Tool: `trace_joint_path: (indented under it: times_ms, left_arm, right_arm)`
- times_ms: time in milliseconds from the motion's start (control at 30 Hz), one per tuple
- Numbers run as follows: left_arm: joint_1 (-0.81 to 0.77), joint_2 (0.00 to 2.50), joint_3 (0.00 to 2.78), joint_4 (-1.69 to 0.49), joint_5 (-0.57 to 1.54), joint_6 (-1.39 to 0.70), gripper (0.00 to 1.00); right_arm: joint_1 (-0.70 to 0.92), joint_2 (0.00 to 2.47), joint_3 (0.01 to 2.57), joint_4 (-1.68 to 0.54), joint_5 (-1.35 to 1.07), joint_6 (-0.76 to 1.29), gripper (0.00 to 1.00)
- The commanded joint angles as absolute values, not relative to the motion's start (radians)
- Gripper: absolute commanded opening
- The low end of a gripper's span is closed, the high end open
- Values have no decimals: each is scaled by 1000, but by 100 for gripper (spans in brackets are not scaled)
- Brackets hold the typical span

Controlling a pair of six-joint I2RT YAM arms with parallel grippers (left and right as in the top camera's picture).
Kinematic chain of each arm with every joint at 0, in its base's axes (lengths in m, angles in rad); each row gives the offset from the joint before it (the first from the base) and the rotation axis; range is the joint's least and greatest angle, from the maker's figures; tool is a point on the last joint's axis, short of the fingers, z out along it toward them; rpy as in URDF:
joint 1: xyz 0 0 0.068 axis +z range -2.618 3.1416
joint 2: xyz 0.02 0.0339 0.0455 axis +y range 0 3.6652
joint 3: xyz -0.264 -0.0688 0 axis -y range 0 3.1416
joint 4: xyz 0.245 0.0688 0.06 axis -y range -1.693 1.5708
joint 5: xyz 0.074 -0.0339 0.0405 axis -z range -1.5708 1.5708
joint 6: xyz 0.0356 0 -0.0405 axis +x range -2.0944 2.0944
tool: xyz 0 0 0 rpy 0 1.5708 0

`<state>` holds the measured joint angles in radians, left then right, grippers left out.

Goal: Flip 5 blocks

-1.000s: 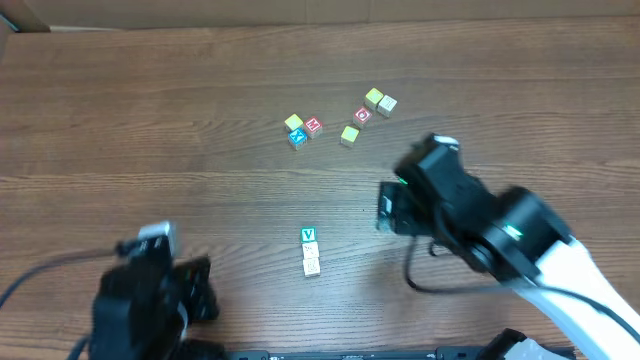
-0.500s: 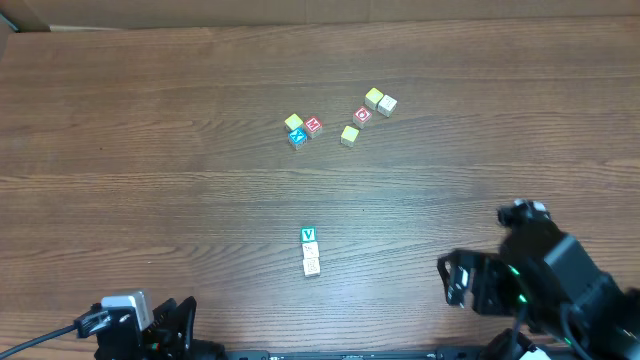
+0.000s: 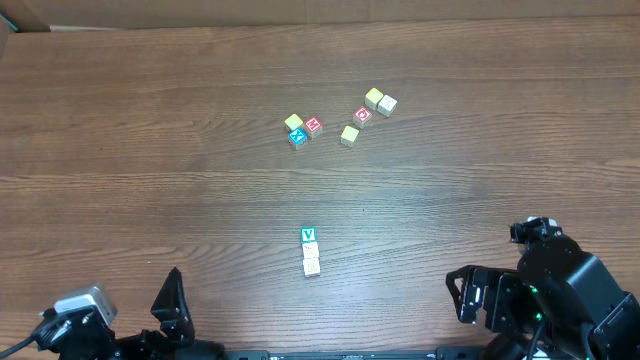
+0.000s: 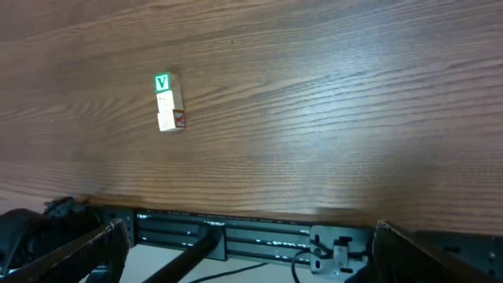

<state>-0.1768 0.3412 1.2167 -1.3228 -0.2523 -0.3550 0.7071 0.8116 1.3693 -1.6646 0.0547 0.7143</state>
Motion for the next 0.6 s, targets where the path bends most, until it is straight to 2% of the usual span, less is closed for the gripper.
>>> trace_joint_path:
  times_ms: [0, 567]
  left_arm:
    - [-178, 336, 1232, -1362, -284, -338, 100]
    - [-178, 336, 1232, -1419, -254, -340, 100]
  right_arm:
    - [706, 808, 1389, -1655, 51, 718, 100]
    - [706, 808, 1389, -1655, 50, 718, 100]
